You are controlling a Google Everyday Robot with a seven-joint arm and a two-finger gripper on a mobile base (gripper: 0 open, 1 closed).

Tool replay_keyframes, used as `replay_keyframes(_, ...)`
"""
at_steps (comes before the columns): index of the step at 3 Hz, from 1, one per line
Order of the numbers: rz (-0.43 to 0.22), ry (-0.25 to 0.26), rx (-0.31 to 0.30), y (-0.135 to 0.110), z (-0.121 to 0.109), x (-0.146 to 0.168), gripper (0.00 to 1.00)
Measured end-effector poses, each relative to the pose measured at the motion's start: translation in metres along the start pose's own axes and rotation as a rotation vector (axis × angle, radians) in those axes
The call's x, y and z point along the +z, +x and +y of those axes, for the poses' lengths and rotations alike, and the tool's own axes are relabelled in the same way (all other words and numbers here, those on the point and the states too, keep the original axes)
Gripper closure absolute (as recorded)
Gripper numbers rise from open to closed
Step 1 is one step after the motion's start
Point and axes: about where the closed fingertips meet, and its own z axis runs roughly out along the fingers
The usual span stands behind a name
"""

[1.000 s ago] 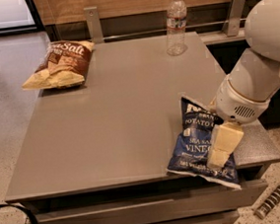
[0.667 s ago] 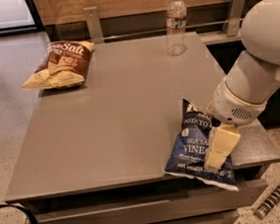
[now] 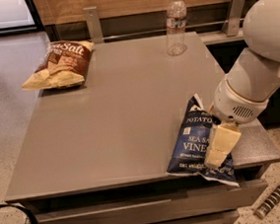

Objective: Move blue chip bag near brown chip bag

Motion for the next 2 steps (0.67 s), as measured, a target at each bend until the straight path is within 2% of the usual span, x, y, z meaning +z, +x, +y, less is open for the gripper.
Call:
replay_keyframes(1, 0.000, 0.000, 0.000, -0.0002, 0.0000, -0.0008, 1.00)
replay_keyframes(2, 0.000, 0.000, 0.000, -0.0002, 0.0000, -0.0009, 1.00)
